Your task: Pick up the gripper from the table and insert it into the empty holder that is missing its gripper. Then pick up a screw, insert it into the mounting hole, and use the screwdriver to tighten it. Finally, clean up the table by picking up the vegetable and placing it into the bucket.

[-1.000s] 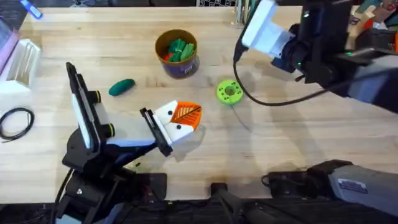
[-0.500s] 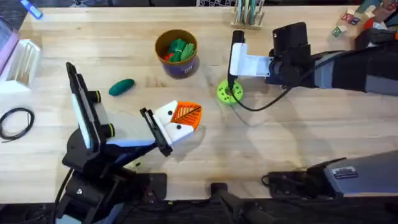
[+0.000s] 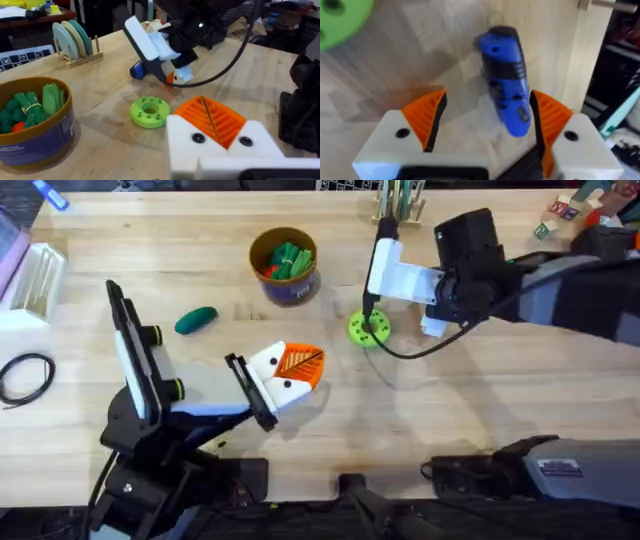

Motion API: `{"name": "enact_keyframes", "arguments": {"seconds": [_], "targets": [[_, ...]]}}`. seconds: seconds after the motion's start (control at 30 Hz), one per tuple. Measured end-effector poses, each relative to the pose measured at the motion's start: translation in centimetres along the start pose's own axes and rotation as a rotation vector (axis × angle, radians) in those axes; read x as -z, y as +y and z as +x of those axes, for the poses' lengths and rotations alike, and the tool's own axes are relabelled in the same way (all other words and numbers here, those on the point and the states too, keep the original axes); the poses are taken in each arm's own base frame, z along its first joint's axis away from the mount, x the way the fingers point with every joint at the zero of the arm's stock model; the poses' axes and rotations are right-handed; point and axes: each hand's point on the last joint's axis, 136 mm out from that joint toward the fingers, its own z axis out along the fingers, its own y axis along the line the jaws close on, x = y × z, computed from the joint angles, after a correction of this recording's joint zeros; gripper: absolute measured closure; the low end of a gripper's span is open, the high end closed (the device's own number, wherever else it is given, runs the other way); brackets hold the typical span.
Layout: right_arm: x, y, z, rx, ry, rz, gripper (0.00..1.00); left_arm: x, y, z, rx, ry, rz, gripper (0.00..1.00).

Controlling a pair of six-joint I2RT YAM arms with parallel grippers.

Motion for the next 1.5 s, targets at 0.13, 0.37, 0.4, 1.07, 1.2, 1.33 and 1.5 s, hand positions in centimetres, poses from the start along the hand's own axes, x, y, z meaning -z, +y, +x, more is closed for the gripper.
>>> {"name": "enact_keyframes", "arguments": {"seconds": [0.13, 0.37, 0.4, 1.07, 1.2, 1.33, 1.5], "targets": [[1.9, 0.3, 1.1, -0.144, 0.01, -0.021, 0.042, 0.0, 0.0, 0.0, -0.005, 0.0, 0.0, 0.741], [5.7, -1.7, 1.9, -0.444, -0.047, 0.047, 0.042, 0.0, 0.0, 0.0, -0.003, 0.0, 0.0, 0.017], [6.2, -2.0, 1.9, -0.481, -0.061, 0.059, 0.042, 0.0, 0.0, 0.0, -0.003, 0.0, 0.0, 0.016], [11.7, -3.9, -0.9, -0.776, -0.371, 0.015, 0.042, 5.6, 7.4, -6.7, 0.189, 0.172, -0.618, 0.015], [11.7, -3.8, -1.0, -0.777, -0.376, 0.008, 0.042, 6.3, 9.5, -5.9, 0.257, 0.39, -0.752, 0.015], [11.7, -3.8, -1.0, -0.777, -0.376, 0.007, 0.042, 6.3, 11.8, -5.5, 0.282, 0.569, -0.852, 0.015], [11.7, -3.8, -1.0, -0.776, -0.378, 0.005, 0.042, 6.4, 14.8, -4.6, 0.208, 0.766, -0.921, 0.015]]}}
